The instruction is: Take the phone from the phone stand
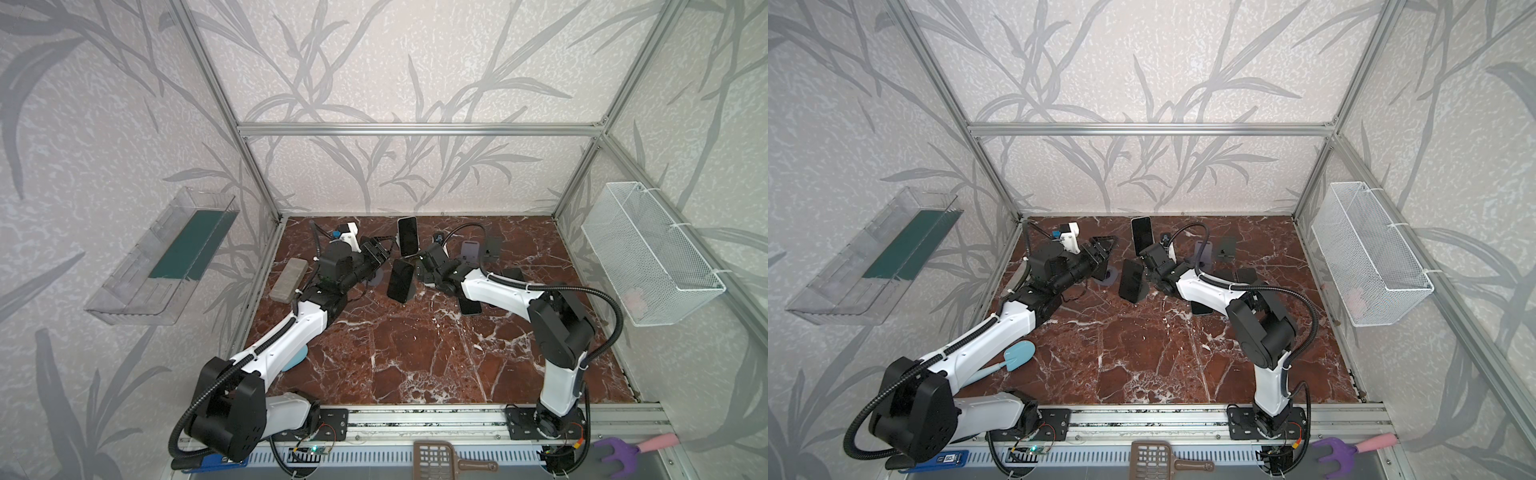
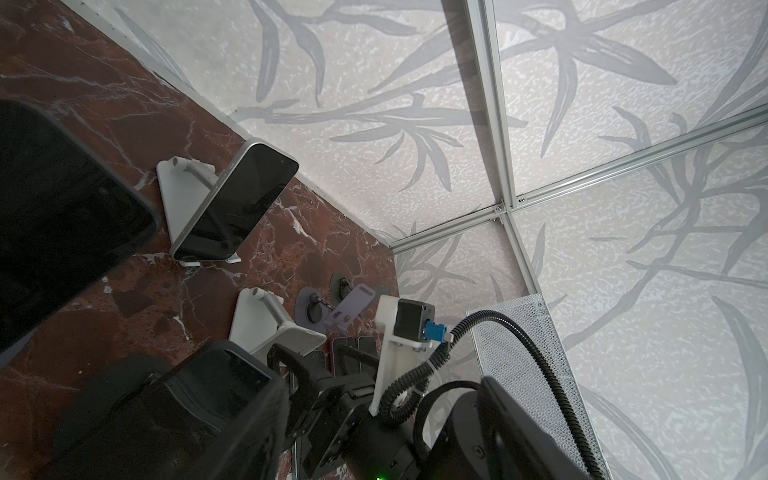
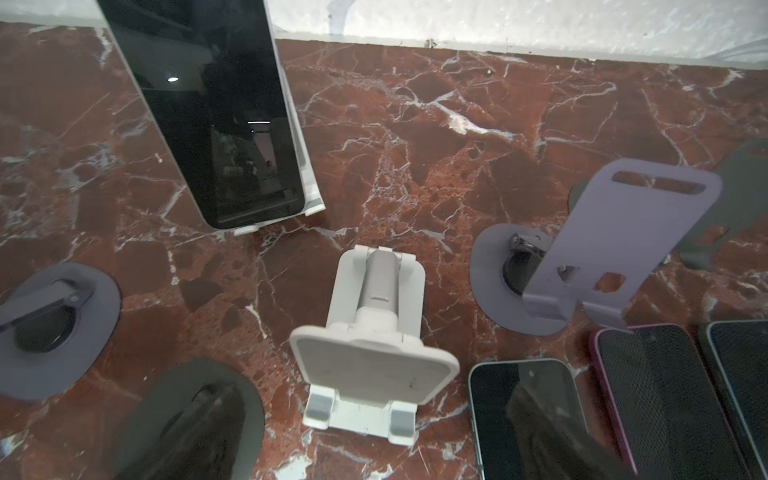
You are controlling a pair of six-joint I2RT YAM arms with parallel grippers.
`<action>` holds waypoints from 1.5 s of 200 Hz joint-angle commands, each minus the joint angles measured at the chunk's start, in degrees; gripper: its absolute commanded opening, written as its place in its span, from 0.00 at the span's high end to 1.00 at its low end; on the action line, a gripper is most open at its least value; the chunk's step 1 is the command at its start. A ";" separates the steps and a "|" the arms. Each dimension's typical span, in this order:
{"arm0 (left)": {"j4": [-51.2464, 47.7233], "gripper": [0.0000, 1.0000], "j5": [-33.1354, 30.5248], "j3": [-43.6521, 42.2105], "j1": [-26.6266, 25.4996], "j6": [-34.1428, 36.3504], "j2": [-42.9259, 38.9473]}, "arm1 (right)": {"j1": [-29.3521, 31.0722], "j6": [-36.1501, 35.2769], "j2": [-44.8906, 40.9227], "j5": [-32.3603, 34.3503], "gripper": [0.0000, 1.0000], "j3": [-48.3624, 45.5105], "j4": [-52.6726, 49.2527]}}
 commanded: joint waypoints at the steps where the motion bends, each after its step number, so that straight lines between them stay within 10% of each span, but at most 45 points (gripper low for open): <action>1: 0.68 0.27 -0.26 0.01 0.27 -0.12 -1.79 | 0.29 3.08 2.22 3.27 0.01 2.99 -0.83; 167: 2.40 0.27 0.93 -0.26 0.69 -1.79 -1.53 | -6.09 -7.07 5.84 -0.96 0.33 5.54 7.43; 252: 3.44 0.27 2.09 -0.30 0.89 -2.74 -0.15 | -11.57 -10.36 17.30 -10.25 0.30 20.26 0.26; 300: 3.40 0.23 2.54 0.20 0.89 -1.61 0.31 | -11.95 -10.60 15.31 -11.03 0.11 21.67 -4.80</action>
